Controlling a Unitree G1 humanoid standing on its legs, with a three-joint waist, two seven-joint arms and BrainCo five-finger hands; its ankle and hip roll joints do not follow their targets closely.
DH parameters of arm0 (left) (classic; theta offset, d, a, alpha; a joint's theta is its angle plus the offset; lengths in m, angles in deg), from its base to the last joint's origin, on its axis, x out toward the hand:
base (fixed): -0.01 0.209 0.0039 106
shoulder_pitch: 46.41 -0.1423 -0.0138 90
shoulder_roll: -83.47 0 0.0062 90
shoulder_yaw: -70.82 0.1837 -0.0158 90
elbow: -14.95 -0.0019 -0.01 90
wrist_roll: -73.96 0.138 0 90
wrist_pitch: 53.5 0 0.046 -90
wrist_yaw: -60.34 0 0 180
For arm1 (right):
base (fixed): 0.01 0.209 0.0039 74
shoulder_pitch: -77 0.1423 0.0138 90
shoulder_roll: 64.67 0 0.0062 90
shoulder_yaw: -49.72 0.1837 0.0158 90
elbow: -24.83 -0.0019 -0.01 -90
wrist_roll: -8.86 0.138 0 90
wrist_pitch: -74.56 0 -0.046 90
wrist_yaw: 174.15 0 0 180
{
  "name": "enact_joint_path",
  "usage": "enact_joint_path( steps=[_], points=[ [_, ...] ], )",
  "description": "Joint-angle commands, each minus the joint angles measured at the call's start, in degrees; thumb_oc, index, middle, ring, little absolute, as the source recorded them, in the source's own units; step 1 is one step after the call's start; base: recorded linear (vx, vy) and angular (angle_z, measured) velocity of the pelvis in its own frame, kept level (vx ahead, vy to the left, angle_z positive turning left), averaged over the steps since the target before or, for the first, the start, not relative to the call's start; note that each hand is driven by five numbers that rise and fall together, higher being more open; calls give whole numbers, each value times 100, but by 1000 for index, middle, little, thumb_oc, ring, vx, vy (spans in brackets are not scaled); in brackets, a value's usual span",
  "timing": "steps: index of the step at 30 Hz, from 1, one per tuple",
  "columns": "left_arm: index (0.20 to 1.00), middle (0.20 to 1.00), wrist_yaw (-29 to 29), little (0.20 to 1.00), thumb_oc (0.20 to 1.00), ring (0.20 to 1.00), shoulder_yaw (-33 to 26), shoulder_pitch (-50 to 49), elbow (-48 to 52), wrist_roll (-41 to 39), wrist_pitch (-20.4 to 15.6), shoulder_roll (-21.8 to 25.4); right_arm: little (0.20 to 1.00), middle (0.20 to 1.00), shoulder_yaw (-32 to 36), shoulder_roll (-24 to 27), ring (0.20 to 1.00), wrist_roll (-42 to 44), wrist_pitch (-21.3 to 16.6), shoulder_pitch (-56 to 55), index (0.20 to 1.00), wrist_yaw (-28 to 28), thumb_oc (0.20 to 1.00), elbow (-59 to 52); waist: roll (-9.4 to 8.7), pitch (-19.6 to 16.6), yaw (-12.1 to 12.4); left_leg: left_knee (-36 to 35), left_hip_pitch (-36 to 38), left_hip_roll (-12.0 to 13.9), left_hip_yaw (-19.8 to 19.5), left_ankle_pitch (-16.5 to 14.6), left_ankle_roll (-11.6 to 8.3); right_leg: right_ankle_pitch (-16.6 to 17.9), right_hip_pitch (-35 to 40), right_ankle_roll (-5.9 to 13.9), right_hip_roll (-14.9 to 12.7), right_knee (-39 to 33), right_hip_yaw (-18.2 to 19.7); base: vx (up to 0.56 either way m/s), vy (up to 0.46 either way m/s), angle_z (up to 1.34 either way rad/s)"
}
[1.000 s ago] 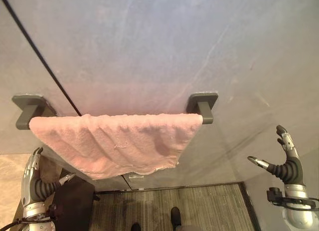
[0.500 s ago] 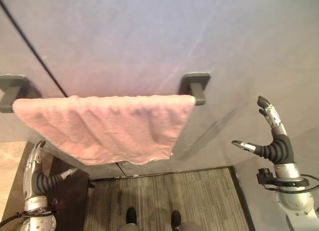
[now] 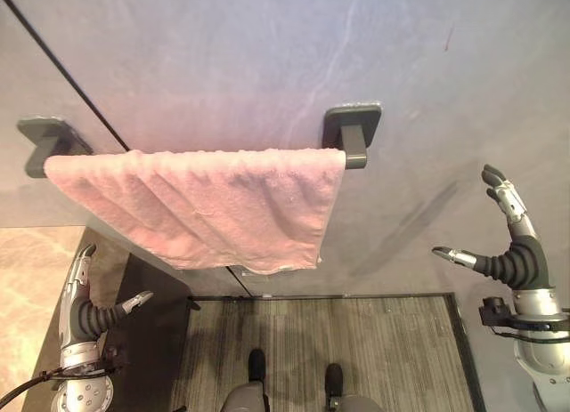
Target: Put brush and paste in cup on sink, flatten towel.
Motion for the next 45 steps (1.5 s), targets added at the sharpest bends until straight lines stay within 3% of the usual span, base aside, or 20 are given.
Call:
enact_joint_path(
  steps=[1,2,3,8,18,23,25,31,39,45],
  points=[
    [1000,1000,-320,1000,1000,1000,-324,45,320,3,-226,396,1000,1000,217,83,1000,-20,-186,64,1000,187,1000,-286,-89,-354,-215,-434,494,178,185,-28,-129,-18,-16,423,-87,23,252,34,122,0],
    [1000,1000,-319,1000,1000,1000,-318,44,318,2,-228,395,1000,1000,226,83,1000,-15,-181,51,1000,181,1000,-298,-88,-345,-205,-423,508,175,193,-41,-125,-19,0,427,-90,19,259,30,205,4],
    [1000,1000,-320,1000,1000,1000,-390,-13,444,39,-232,430,1000,1000,294,132,1000,-22,-179,31,1000,154,1000,-355,-71,-318,-198,-215,499,27,162,-268,-29,26,62,465,-208,14,371,1,231,0],
    [1000,1000,-313,1000,1000,1000,-676,-64,614,89,-309,772,1000,1000,240,214,1000,-145,-141,282,1000,140,1000,-402,-70,-395,-164,-165,669,-160,394,-518,110,218,32,612,-397,-65,646,-28,206,-24],
    [1000,1000,-398,1000,1000,1000,-1415,-284,1262,536,-377,1100,1000,1000,126,437,1000,-700,-170,552,1000,96,1000,-861,-154,-659,-135,-554,1071,-231,714,-528,203,464,2,816,-460,-309,929,-2,51,-21],
    [1000,1000,-386,1000,1000,1000,-1686,-425,1666,666,-484,1248,1000,1000,183,492,1000,-680,-256,426,1000,51,1000,-1125,-153,-722,-137,-705,1199,-196,741,-476,179,479,68,826,-444,-403,925,9,-2,-10],
    [1000,1000,-274,1000,1000,1000,-1833,-549,1956,622,-606,1667,1000,1000,-8,832,1000,-417,-410,451,1000,-157,1000,-1395,-176,-759,-113,-783,1266,-165,745,-429,138,487,143,842,-440,-461,897,0,0,0],
    [1000,1000,-208,1000,1000,1000,-1932,-620,2179,798,-600,2226,1000,1000,-513,1302,1000,-286,-486,745,1000,-206,1000,-1511,-182,-769,-63,-789,1301,-129,703,-408,110,484,235,836,-434,-501,841,-7,-11,4],
    [1000,1000,75,1000,1000,1000,-1515,-402,2151,727,-596,2919,1000,1000,-1653,2176,1000,-432,-325,1694,1000,-430,1000,-1290,-197,-739,-4,-838,1340,-118,684,-353,87,495,307,812,-437,-521,786,0,0,0],
    [1000,1000,377,1000,1000,1000,-1030,-298,1606,1163,-454,3417,1000,1000,-2429,2444,1000,-871,-139,2567,1000,-496,1000,-944,-183,-709,20,-869,1358,-119,698,-324,78,522,316,819,-444,-550,772,0,0,0]
  ],
)
